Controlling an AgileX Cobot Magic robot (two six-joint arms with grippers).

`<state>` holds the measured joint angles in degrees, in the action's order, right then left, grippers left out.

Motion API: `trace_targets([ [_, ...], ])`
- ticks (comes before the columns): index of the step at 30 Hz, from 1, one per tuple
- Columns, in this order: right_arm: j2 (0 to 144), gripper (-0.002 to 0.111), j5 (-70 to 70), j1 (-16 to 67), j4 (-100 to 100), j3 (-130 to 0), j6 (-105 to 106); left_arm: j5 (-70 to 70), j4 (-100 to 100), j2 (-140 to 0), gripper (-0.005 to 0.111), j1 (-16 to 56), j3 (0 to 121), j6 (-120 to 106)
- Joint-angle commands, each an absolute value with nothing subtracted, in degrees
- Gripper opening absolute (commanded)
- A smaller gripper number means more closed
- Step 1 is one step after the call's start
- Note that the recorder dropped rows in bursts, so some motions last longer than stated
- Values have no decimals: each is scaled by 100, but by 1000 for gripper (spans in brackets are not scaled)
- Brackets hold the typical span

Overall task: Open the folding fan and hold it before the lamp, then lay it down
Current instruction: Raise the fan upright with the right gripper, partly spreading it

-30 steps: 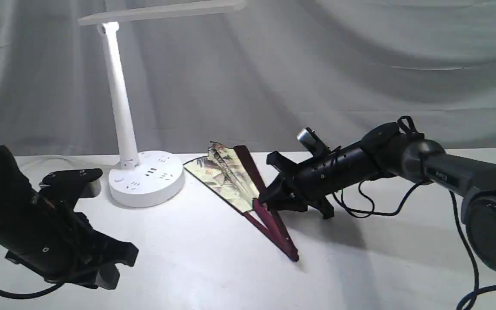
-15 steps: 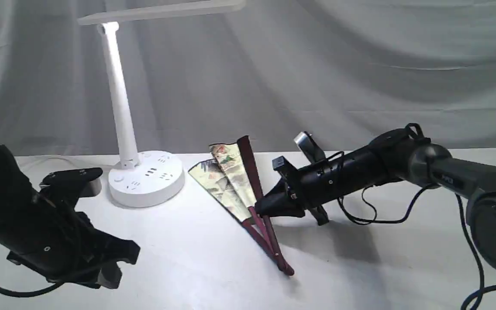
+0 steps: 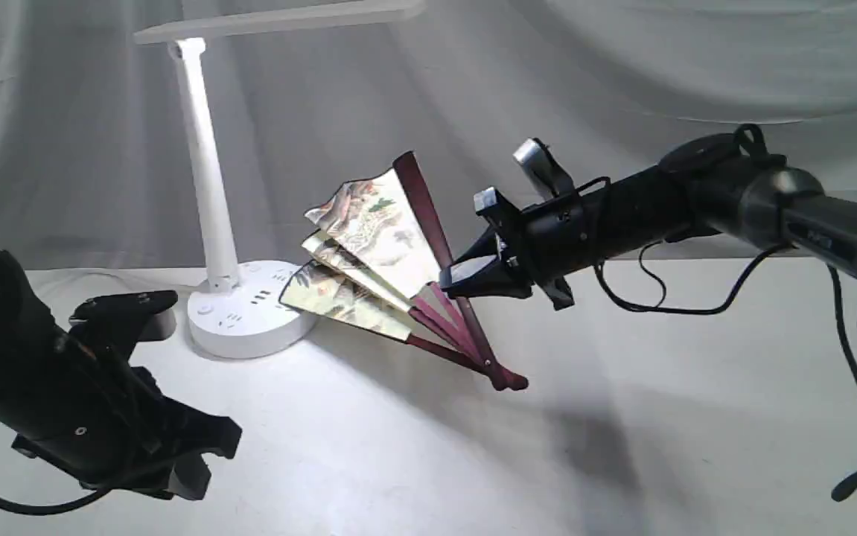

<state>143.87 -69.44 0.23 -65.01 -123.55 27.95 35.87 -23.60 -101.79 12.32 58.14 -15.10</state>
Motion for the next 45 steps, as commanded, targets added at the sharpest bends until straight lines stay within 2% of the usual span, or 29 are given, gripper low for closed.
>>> trace_targets([
  [1,14039,0,-6996,-5,-6525,-11953,2918,3629,-2423,-10158,25,1268,5831,-1536],
  [12,13254,0,-6996,-5,-7083,-10398,3582,3827,-2602,-10158,25,1282,5831,-1551],
  [21,13230,0,-6996,-15,-8552,-9351,4137,3752,-2476,-10137,19,1694,5831,-1551],
  [32,13230,0,-6996,-476,-9334,-8195,4427,3521,-2579,-10137,19,1694,5831,-1551],
  [45,13171,0,-6996,-631,-9614,-7523,4325,2687,-4740,-10137,19,1694,5831,-3182],
])
